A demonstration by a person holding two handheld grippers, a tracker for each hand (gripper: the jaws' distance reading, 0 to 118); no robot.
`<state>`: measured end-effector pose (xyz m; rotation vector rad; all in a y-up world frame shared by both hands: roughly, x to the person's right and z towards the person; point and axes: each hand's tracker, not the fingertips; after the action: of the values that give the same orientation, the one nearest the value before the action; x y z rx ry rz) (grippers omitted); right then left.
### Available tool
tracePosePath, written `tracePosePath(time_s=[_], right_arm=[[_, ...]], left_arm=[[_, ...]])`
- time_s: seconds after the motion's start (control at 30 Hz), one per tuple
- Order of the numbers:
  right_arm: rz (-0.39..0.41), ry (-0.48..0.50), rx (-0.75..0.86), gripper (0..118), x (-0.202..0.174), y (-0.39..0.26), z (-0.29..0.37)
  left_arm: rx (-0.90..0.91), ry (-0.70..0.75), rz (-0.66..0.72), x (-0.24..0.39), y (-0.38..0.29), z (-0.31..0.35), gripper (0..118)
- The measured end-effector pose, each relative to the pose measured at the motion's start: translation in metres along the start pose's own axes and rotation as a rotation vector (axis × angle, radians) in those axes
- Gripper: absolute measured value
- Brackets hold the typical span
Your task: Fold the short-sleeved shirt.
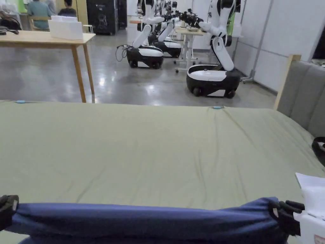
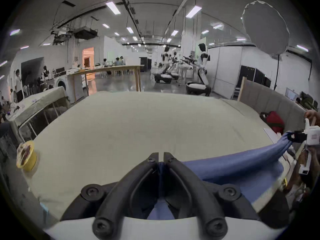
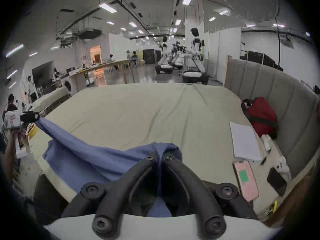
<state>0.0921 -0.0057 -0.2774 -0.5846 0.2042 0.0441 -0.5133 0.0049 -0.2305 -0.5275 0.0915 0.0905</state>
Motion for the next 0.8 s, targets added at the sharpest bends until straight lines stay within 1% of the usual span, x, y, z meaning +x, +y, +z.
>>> tracePosePath(time_s=[0.1, 0.17, 0.2, 0.27, 0.3, 0.33, 0.37, 0.4, 0.43, 0.47, 0.5, 0.57, 0.63, 0.67, 0.7, 0.73, 0.77, 0.8], right_arm=[[0.005, -0.027, -0.107, 5, -0.010, -0.051, -0.003], [0.012, -0.054, -0.170, 5, -0.013, -0.080, -0.019], [0.014, -0.077, -0.200, 5, -0.015, -0.090, -0.025], [-0.016, -0.072, -0.190, 5, -0.011, -0.098, -0.029], [-0.049, -0.063, -0.161, 5, -0.010, -0.098, -0.025], [-0.064, -0.068, -0.119, 9, -0.009, -0.092, -0.016], [-0.085, -0.046, -0.077, 21, -0.010, -0.086, -0.007], [-0.091, -0.037, -0.041, 47, -0.012, -0.077, 0.004], [-0.095, 0.008, 0.006, 83, -0.015, -0.069, 0.012], [-0.095, 0.059, 0.068, 99, -0.021, -0.060, 0.020], [-0.089, 0.085, 0.120, 103, -0.030, -0.051, 0.026], [-0.050, 0.031, 0.201, 103, -0.056, -0.028, 0.031], [-0.001, 0.021, 0.272, 103, -0.077, -0.014, 0.029], [0.018, 0.006, 0.328, 103, -0.090, -0.009, 0.026], [0.032, -0.021, 0.351, 99, -0.099, -0.006, 0.023], [0.042, -0.033, 0.361, 72, -0.107, -0.004, 0.020], [0.051, -0.033, 0.367, 28, -0.113, -0.004, 0.017], [0.057, -0.056, 0.362, 0, -0.118, -0.005, 0.011]], left_arm=[[-0.146, 0.031, -0.020, -0.005, -0.053, 0.007, 3], [-0.244, 0.008, 0.019, -0.018, -0.085, -0.007, 3], [-0.250, 0.010, 0.037, -0.022, -0.095, -0.011, 3], [-0.234, 0.028, 0.048, -0.024, -0.100, -0.013, 3], [-0.207, 0.047, 0.045, -0.015, -0.097, -0.007, 8], [-0.167, 0.088, 0.019, -0.008, -0.088, 0.000, 36], [-0.134, 0.119, -0.014, -0.003, -0.080, 0.005, 75], [-0.098, 0.108, -0.027, 0.003, -0.073, 0.011, 108], [-0.021, 0.075, -0.034, 0.015, -0.064, 0.024, 116], [0.054, 0.041, -0.035, 0.026, -0.053, 0.032, 116], [0.080, 0.036, -0.055, 0.037, -0.044, 0.036, 116], [0.159, 0.061, -0.113, 0.062, -0.030, 0.041, 116], [0.209, 0.091, -0.166, 0.082, -0.019, 0.041, 113], [0.235, 0.112, -0.180, 0.089, -0.016, 0.039, 109], [0.251, 0.139, -0.188, 0.091, -0.019, 0.036, 98], [0.226, 0.151, -0.188, 0.094, -0.018, 0.033, 62], [0.215, 0.151, -0.183, 0.094, -0.017, 0.031, 20], [0.197, 0.150, -0.180, 0.092, -0.017, 0.029, 0]])
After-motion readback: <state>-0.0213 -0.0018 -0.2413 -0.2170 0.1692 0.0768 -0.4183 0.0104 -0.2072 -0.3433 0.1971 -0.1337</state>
